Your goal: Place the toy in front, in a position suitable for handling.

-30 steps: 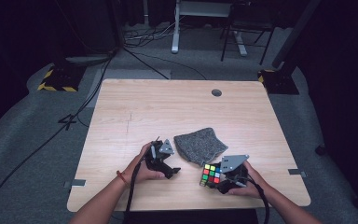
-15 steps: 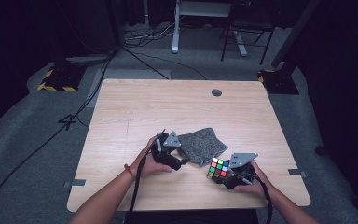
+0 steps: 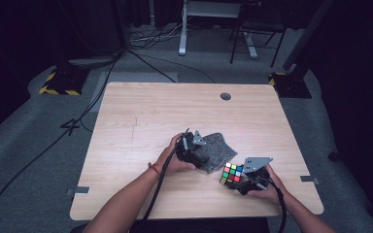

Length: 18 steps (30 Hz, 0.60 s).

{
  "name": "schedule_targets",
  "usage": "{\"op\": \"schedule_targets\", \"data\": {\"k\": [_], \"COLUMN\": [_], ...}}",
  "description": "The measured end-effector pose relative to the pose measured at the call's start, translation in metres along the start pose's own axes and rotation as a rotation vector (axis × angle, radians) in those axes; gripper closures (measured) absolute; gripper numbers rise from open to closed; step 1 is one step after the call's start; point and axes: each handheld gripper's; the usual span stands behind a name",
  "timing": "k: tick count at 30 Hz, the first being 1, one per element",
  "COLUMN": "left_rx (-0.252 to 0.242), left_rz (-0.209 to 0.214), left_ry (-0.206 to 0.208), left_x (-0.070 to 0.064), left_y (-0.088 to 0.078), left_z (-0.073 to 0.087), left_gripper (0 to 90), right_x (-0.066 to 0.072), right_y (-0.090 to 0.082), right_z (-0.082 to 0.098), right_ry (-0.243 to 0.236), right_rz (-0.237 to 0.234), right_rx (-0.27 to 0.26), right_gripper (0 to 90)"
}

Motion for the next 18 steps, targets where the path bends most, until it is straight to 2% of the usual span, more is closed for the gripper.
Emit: {"op": "schedule_targets", "data": {"k": [1,2,3,4,5,6,8,9,12,16,18], "left_rx": [0.000,-0.009,-0.021,-0.021,-0.032,-0.030,-0.026,-0.014,-0.035,-0.028,-0.026], "left_rz": [0.000,0.019,0.055,0.055,0.050,0.046,0.055,0.053,0.084,0.076,0.060], "left_ry": [0.000,-0.013,-0.013,-0.013,0.002,0.004,0.004,0.024,0.010,0.020,0.073], "left_x": [0.000,0.002,0.005,0.005,0.007,0.007,0.008,0.009,0.012,0.011,0.007], "left_y": [0.000,0.001,0.002,0.002,-0.002,-0.004,-0.007,-0.012,-0.017,-0.024,-0.031], "left_z": [0.000,0.001,0.003,0.003,0.006,0.008,0.011,0.018,0.032,0.043,0.051], "left_gripper": [14.7,14.7,17.2,19.9,29.7,43.6,56.1,59.9,66.2,69.6,70.5], "right_x": [-0.001,-0.001,-0.004,-0.004,-0.006,-0.007,-0.010,-0.010,-0.011,-0.012,-0.014], "right_y": [0.000,0.000,-0.001,-0.001,-0.001,-0.001,-0.001,-0.001,0.000,0.000,0.000], "right_z": [0.000,0.000,0.002,0.002,0.003,0.003,0.002,0.001,-0.001,-0.002,-0.002], "right_ry": [-0.002,-0.002,0.004,0.004,0.011,0.014,0.024,0.029,0.037,0.040,0.054], "right_rz": [0.003,0.003,-0.001,-0.001,-0.005,-0.010,-0.012,-0.009,0.003,0.010,0.016], "right_rx": [0.001,0.001,0.003,0.003,0.005,0.009,0.014,0.015,0.018,0.022,0.021], "right_gripper": [33.4,33.4,33.4,33.4,33.5,33.5,33.6,33.6,33.6,33.7,33.6]}}
Point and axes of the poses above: each handheld gripper's, and its own axes: y roughly forward along the jaws, z roughly out of its underside, x roughly to its left, and after that the axes turned 15 degrees about x, right-handed
